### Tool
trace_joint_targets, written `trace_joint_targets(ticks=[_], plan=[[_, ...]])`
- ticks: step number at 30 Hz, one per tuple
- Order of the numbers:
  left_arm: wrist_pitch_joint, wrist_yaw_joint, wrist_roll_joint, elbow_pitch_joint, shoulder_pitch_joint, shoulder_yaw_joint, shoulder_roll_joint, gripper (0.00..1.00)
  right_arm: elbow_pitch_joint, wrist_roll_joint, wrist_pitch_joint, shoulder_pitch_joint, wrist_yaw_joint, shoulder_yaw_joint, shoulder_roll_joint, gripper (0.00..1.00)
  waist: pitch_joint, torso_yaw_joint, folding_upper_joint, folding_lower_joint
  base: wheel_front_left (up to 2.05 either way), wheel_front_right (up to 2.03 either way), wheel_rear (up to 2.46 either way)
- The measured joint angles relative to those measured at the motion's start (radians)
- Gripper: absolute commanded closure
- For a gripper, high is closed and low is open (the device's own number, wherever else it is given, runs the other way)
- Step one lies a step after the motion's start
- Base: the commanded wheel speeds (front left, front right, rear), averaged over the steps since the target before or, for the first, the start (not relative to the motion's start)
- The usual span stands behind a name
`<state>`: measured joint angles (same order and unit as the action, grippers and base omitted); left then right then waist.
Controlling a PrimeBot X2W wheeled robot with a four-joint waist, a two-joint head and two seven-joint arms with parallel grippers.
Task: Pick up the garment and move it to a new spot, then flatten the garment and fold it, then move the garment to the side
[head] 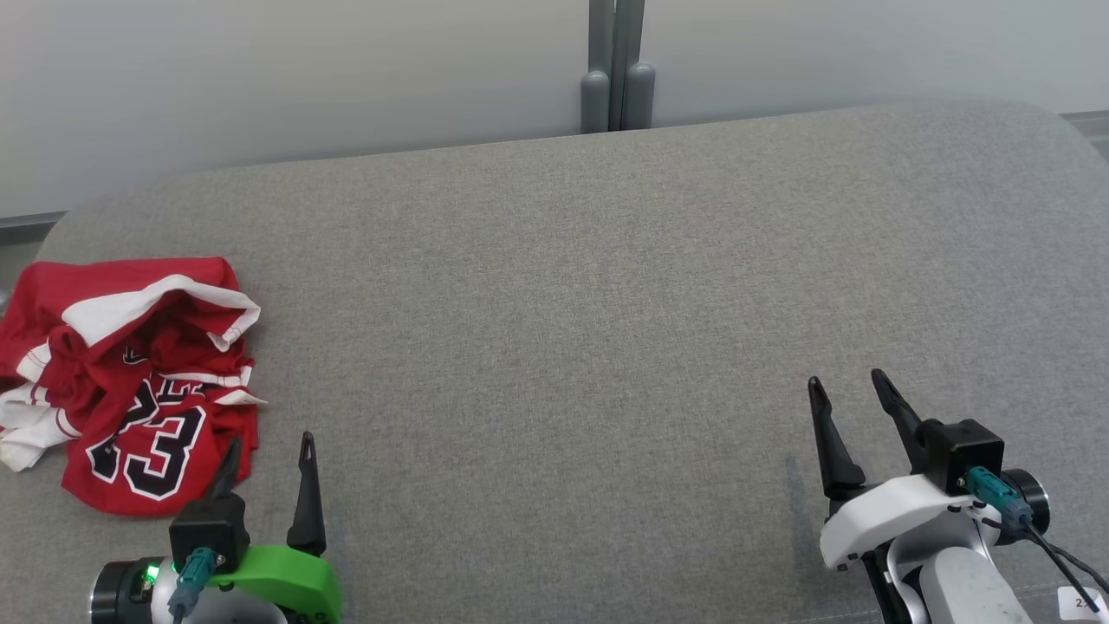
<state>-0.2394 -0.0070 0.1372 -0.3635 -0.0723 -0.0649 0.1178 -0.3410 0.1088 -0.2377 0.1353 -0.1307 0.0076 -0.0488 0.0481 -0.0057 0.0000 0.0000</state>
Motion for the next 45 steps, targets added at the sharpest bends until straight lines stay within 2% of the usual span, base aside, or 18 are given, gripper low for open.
trace_joint_targets(ticks=[13,19,25,31,39,40,45], plan=[[-0.023,-0.012,-0.095,-0.010,0.001,0.026,-0.012,0.00,0.002,-0.091,-0.025,0.000,0.000,0.006,-0.001,0.00,0.001,0.007,0.0000,0.0000,0.00,0.00,0.00],[-0.025,-0.014,-0.093,-0.019,0.000,0.049,-0.024,0.00,0.001,-0.096,-0.025,0.007,0.000,0.043,-0.001,0.00,0.006,0.034,0.0000,0.0000,0.00,0.00,0.00],[-0.025,-0.014,-0.084,-0.039,-0.003,0.081,-0.032,0.00,0.000,-0.088,-0.025,0.024,0.000,0.102,-0.001,0.00,0.013,0.097,0.0000,0.0000,0.00,0.00,0.00],[-0.025,-0.029,-0.074,-0.067,-0.009,0.098,-0.045,0.00,-0.011,-0.075,-0.025,0.040,0.000,0.149,-0.001,0.00,0.021,0.200,0.0000,0.0000,0.00,0.00,0.00],[-0.025,-0.073,-0.039,-0.108,-0.012,0.141,-0.050,0.00,-0.031,-0.057,-0.025,0.058,0.000,0.182,0.000,0.00,0.032,0.330,0.0000,0.0000,0.00,0.00,0.00],[-0.025,-0.091,-0.026,-0.123,-0.028,0.146,-0.046,0.00,-0.039,-0.058,-0.025,0.059,0.000,0.179,0.000,0.00,0.039,0.346,0.0000,0.0000,0.00,0.00,0.00],[-0.025,-0.117,-0.007,-0.168,-0.150,0.107,0.010,0.00,-0.044,-0.058,-0.025,0.059,0.000,0.165,-0.017,0.00,0.060,0.339,0.0000,0.0000,0.00,0.00,0.00]])
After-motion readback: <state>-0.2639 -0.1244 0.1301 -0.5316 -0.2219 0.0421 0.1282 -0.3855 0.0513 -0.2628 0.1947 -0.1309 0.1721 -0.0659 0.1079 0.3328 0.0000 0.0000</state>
